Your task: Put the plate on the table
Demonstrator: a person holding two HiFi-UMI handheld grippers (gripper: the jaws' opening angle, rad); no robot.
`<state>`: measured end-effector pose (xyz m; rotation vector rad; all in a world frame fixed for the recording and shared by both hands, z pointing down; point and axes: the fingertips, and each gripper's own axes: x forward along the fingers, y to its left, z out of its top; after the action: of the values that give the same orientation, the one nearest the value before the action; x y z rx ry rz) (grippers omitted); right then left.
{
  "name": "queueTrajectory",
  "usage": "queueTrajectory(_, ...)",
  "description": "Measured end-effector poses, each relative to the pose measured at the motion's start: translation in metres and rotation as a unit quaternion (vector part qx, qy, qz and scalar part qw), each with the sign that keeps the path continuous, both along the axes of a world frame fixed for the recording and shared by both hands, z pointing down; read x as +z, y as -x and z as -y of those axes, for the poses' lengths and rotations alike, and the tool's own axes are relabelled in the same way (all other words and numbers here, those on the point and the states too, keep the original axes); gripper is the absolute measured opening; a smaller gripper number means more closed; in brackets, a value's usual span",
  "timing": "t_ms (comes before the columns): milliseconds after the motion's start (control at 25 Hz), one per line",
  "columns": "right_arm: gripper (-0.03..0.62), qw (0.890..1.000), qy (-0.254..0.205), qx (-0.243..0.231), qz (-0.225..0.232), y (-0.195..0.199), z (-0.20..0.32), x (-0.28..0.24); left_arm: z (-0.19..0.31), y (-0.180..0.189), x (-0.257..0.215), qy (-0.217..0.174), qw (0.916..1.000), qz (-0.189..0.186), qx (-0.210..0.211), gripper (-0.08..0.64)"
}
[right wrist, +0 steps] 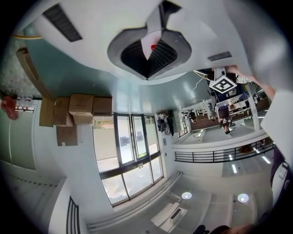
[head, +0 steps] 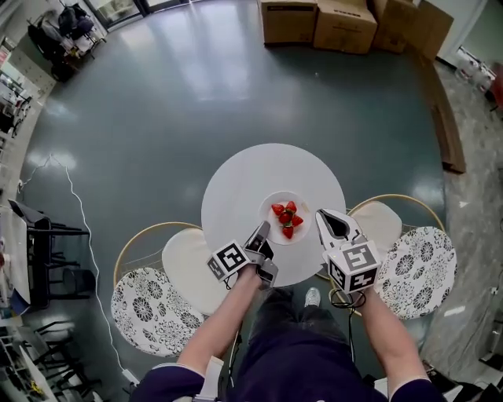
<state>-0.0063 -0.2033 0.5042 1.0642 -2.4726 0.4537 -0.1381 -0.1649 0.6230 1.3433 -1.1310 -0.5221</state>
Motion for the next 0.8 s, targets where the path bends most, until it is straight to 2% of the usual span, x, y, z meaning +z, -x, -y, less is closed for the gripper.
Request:
queueTrajectory(320, 0.005, 0.999, 0.013, 0.021, -0.022, -0.011, 0.007, 0.021, 0.022, -0.005, 0.035, 0.024, 0.9992, 0.019, 0.026, 0.015)
queueTrajectory(800, 0.005, 0.998, 0.033, 0.044, -0.026, -0.021, 0.006, 0.038, 0.037, -0.007, 0.067, 0.049, 0.9974, 0.037, 0.039, 0.015)
